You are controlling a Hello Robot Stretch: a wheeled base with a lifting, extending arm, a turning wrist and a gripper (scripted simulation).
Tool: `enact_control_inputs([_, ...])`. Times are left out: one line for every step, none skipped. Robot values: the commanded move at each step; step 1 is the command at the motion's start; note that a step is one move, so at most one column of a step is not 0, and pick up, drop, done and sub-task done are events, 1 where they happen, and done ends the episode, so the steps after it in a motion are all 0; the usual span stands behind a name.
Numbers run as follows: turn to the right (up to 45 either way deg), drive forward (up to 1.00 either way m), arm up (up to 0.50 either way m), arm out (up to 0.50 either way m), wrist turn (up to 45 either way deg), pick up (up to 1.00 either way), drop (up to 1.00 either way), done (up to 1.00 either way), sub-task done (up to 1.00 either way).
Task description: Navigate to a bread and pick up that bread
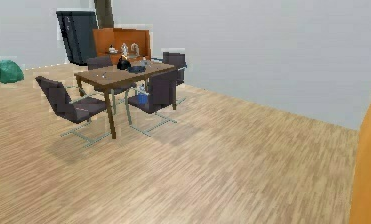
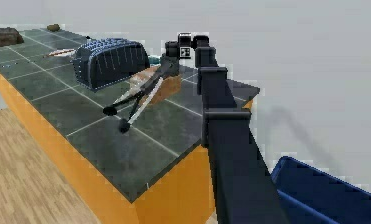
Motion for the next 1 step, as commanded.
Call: enact_control_inputs([0.0,0.00,0.00,-0.48,0.0,0.00,0.00,0.00,0.00])
